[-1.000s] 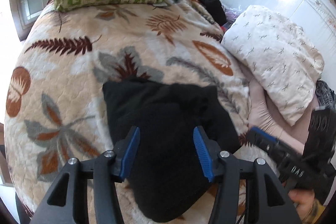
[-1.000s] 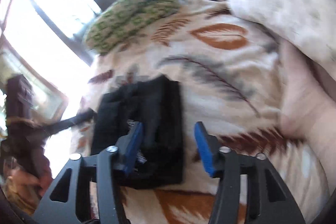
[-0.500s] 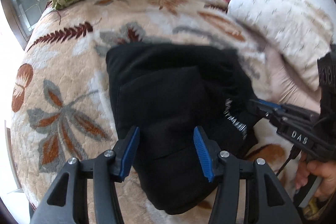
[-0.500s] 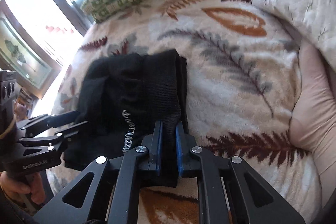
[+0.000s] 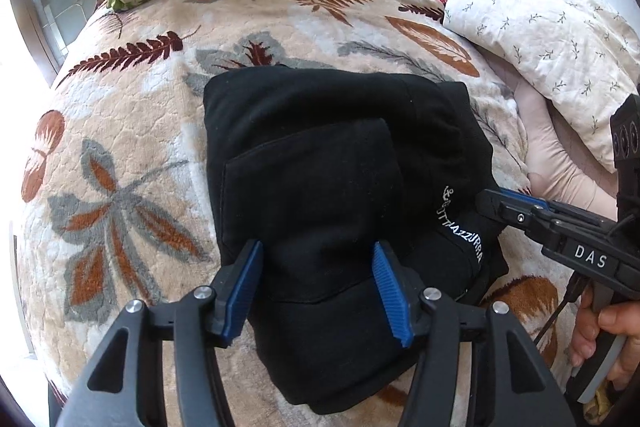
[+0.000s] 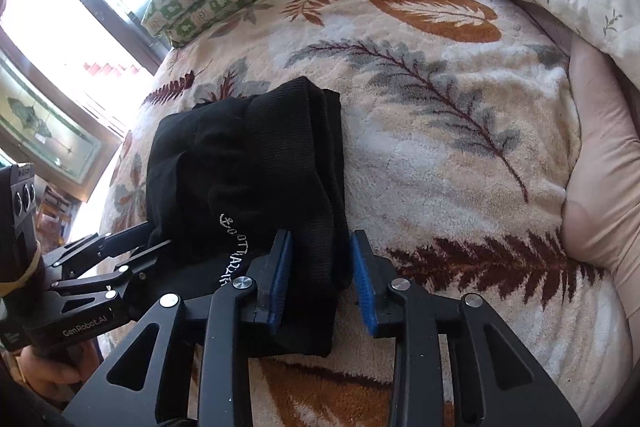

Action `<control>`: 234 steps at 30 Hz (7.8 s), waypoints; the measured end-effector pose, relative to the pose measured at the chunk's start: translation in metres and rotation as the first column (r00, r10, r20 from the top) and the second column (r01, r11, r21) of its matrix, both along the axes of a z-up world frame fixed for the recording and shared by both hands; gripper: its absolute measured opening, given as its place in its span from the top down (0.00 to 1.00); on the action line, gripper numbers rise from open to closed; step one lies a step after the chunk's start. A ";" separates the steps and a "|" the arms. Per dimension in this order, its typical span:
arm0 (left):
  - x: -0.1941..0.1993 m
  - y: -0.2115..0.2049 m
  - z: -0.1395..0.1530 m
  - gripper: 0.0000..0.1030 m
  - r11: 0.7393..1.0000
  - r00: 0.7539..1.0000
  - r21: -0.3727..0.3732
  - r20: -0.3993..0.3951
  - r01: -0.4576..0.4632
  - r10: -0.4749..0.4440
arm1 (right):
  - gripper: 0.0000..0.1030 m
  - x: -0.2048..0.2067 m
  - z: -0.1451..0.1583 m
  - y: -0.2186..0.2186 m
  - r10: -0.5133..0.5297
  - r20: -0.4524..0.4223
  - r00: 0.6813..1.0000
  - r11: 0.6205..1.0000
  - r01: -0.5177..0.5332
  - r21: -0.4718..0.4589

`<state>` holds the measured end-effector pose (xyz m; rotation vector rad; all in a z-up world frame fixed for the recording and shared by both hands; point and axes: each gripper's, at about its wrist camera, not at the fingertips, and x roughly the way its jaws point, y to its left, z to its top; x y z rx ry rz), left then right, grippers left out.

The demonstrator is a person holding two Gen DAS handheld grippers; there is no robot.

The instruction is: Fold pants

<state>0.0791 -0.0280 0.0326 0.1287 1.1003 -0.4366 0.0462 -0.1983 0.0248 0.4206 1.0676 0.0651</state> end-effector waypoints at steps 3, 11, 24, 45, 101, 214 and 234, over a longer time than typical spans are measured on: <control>0.000 -0.002 0.001 0.40 1.000 1.000 0.012 0.003 0.005 -0.005 | 0.71 0.000 0.008 0.002 0.004 0.013 1.000 1.000 -0.003 -0.020; 0.001 0.003 0.014 0.40 0.999 1.000 -0.043 -0.005 -0.010 0.010 | 0.57 0.000 0.037 -0.003 -0.023 0.128 0.992 1.000 0.025 -0.018; 0.027 0.007 0.006 0.40 0.997 0.999 -0.059 -0.023 -0.046 0.044 | 0.56 0.016 0.033 -0.019 -0.072 0.123 0.990 0.997 0.071 0.015; 0.040 0.005 0.004 0.38 0.996 0.999 -0.076 -0.012 -0.044 0.043 | 0.84 0.084 0.019 -0.007 0.015 0.076 0.997 0.999 -0.019 0.050; -0.046 0.042 0.040 0.16 0.992 0.990 -0.068 0.079 -0.108 0.113 | 0.33 -0.056 0.076 0.038 0.174 0.194 0.965 0.960 -0.123 -0.251; 0.228 0.059 -0.010 0.54 0.931 0.971 -0.276 -0.035 -0.237 0.237 | 0.63 0.224 -0.023 0.004 0.033 0.119 0.992 0.960 -0.064 0.271; 0.173 0.052 -0.004 0.49 0.970 0.976 -0.117 0.009 -0.214 0.216 | 0.47 0.183 -0.015 -0.004 -0.015 0.114 0.993 0.999 0.010 0.043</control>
